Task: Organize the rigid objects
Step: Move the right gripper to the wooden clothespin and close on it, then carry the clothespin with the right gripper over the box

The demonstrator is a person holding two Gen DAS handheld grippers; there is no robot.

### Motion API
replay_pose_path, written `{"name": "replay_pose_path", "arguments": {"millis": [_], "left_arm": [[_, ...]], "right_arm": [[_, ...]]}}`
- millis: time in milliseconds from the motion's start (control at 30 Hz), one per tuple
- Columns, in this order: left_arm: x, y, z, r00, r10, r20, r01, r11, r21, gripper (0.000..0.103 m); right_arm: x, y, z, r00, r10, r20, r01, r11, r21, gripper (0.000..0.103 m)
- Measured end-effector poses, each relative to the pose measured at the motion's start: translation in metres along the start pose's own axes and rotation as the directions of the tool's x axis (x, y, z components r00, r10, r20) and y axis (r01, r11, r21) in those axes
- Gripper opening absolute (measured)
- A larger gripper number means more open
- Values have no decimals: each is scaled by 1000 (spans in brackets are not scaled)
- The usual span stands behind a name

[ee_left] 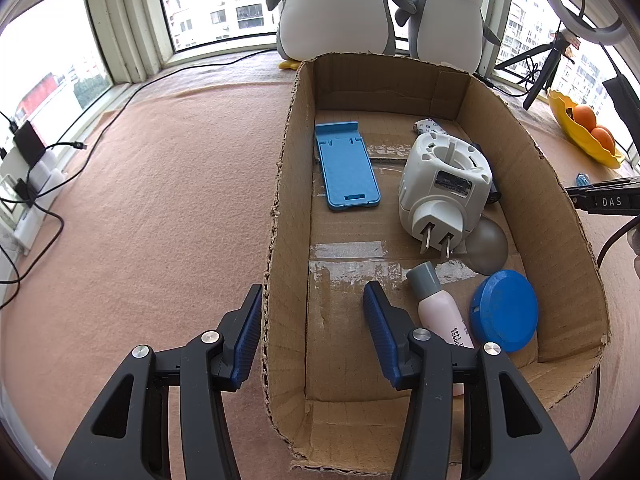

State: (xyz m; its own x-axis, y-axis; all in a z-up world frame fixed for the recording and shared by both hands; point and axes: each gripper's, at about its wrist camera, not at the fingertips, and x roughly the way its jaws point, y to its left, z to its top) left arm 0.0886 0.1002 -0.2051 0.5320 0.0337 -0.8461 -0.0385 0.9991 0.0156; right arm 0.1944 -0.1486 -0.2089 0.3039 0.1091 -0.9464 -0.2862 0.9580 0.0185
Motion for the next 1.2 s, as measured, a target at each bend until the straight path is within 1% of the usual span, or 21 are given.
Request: {"name": "replay_pose_path", "arguments": {"millis": [167,333,433,633,800,933,1200], "left_arm": [[0,0,0,1000,0,0,0,1000,0,50],[0,0,0,1000,1,0,-1,1000,1,50],[0,1,0,1000,1,0,-1,1000,1,50],[0,1,0,1000,1,0,-1,1000,1,50],[0,1,0,1000,1,0,-1,1000,1,50],[0,1,0,1000,1,0,-1,1000,1,50],[0,1,0,1000,1,0,-1,1000,1,50]], "right_arm": [[-18,-3,-10,999,10,38,-10,1000,15,11],[-44,0,-13,995,13,98,-13,1000,0,11],[-58,8,-12,991,38,127,-36,999,-18,11],[-77,39,-7,980,106,167,-94,993,-77,11],[-86,69,-7,971,163,174,-140,981,-136,11],[-85,90,-9,966,201,166,-174,971,-165,11],[-74,127,-15,962,241,127,-210,953,-217,11]]}}
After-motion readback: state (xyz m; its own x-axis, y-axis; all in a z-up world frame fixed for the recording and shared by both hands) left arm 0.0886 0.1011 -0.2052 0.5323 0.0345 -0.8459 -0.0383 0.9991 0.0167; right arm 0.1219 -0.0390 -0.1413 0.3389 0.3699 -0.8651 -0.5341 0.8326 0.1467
